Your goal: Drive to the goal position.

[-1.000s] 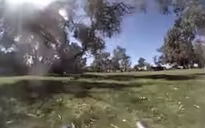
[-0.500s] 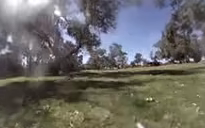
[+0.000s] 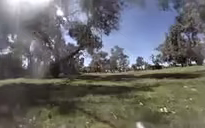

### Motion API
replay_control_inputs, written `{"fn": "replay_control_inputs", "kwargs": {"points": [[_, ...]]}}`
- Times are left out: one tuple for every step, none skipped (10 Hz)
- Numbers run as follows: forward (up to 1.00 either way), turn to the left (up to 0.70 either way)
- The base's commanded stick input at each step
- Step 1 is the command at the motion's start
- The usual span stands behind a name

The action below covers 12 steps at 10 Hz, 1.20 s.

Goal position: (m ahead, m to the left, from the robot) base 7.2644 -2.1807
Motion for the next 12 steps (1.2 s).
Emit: {"fn": "replay_control_inputs", "kwargs": {"points": [[0.85, 0.0], [0.85, 0.0], [0.85, 0.0], [0.85, 0.0], [0.85, 0.0], [0.85, 0.0], [0.85, 0.0], [0.85, 0.0], [0.85, -0.06], [0.85, -0.2], [0.85, -0.27], [0.85, -0.27]]}}
